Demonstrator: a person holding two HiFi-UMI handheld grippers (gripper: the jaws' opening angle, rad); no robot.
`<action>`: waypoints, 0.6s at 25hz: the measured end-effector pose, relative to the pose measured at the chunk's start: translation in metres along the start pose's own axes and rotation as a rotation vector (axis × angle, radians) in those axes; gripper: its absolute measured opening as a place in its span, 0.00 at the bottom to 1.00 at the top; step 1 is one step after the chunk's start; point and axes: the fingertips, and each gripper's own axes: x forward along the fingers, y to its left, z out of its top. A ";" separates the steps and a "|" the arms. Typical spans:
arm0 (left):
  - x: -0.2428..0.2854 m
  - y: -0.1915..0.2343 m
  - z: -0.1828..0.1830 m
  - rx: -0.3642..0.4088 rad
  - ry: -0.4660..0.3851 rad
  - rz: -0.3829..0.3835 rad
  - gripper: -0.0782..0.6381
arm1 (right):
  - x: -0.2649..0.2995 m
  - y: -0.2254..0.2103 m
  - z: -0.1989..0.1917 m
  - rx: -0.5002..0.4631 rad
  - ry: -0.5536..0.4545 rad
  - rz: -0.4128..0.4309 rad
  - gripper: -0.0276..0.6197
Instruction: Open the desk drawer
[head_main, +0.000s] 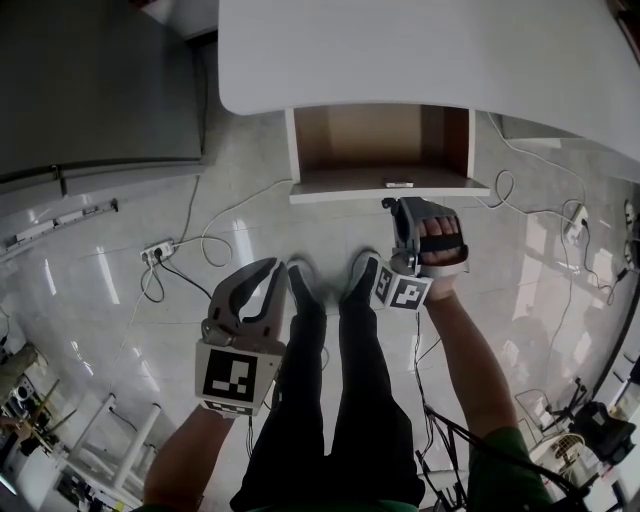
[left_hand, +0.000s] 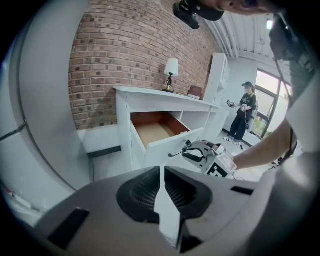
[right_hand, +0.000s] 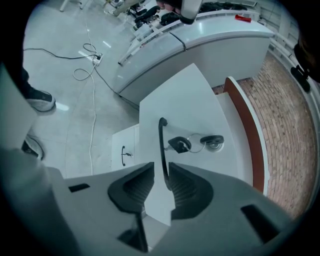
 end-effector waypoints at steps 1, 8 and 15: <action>0.000 0.000 0.000 0.005 -0.006 0.002 0.15 | -0.002 0.000 0.000 0.007 -0.002 0.000 0.18; -0.002 -0.001 0.007 0.018 -0.031 0.006 0.15 | -0.027 -0.012 -0.007 0.057 -0.003 0.002 0.19; -0.020 0.000 0.043 0.034 -0.101 0.037 0.15 | -0.069 -0.062 -0.016 0.098 0.002 -0.003 0.18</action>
